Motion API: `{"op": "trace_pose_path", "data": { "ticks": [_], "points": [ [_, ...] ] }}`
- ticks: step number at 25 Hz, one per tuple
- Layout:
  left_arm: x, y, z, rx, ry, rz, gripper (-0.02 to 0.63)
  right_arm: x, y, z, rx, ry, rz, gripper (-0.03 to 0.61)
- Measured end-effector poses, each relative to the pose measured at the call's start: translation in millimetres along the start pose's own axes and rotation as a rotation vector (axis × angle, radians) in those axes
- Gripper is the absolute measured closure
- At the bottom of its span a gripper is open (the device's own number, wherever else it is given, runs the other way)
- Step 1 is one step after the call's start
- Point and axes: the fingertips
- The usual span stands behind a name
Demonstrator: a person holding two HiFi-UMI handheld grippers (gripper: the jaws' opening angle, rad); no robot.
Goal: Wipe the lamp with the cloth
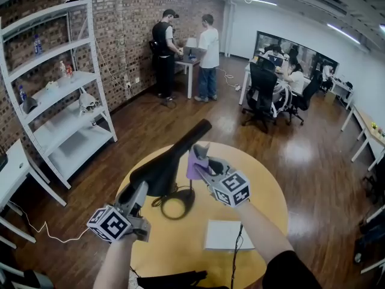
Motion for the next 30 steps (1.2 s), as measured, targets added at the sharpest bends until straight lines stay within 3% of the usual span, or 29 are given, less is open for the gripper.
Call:
{"op": "trace_pose_path", "data": {
  "ticks": [3, 10, 19, 24, 30],
  "points": [
    [-2, 1, -1, 0.003, -0.005, -0.004, 0.442, -3, 22, 11, 0.082, -0.085, -0.005, 0.472],
    [-1, 2, 6, 0.038, 0.034, -0.023, 0.436, -2, 42, 13, 0.186, -0.092, 0.103, 0.457],
    [-9, 2, 18, 0.095, 0.006, -0.032, 0.443, 53, 58, 23, 0.153, 0.050, 0.050, 0.440],
    [-15, -3, 15, 0.104, -0.003, -0.030, 0.443, 77, 67, 20, 0.140, 0.085, 0.042, 0.442],
    [-19, 1, 20, 0.107, -0.012, -0.017, 0.443, 124, 72, 28, 0.117, 0.090, -0.044, 0.442]
  ]
}}
Point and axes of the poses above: the fingertips, and each gripper's own axes: y forward along the fingers, z to its right, x out of its underside, and after that the axes turned 13 degrees about y, right-handed
